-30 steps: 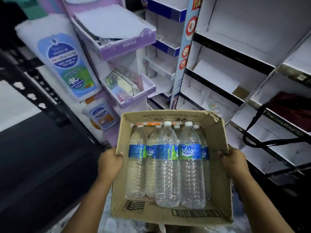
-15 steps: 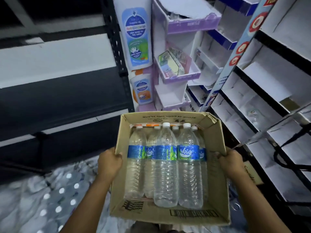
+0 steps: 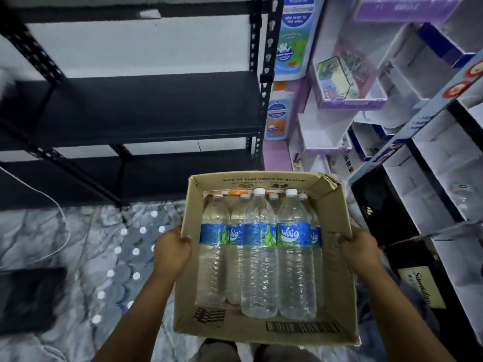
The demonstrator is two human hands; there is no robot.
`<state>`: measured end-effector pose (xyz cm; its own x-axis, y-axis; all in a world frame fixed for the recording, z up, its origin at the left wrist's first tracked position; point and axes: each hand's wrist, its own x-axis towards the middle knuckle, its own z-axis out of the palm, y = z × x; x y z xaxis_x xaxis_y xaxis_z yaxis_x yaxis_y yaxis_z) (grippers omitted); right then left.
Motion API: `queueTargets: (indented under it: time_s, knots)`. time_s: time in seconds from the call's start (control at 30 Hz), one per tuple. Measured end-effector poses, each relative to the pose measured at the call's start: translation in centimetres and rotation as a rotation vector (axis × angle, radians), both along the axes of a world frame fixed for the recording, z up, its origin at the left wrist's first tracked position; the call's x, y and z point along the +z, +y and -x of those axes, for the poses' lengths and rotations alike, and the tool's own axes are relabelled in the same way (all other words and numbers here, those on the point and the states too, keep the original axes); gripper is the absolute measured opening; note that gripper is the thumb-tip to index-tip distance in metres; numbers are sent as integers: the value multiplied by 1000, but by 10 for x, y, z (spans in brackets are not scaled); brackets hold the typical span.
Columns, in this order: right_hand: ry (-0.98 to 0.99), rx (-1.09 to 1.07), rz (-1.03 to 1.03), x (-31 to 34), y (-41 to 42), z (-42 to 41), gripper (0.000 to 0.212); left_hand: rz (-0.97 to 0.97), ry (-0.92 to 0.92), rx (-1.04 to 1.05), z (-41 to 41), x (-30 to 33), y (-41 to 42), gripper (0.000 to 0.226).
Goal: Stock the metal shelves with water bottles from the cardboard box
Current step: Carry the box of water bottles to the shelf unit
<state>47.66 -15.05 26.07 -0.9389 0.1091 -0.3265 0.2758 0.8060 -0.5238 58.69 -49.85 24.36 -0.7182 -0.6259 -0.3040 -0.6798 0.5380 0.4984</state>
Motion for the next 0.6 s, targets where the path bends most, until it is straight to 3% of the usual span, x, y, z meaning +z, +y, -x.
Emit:
queueTargets:
  time_s: [0.2,0.6]
  knots:
    - [-5,41,-66,-15,-44,-10,6,-2,10,21,-21,-13,-41,19]
    - [-43,34,9,-108,-102,12,28,43,-36,26,-7,-92,-103,19]
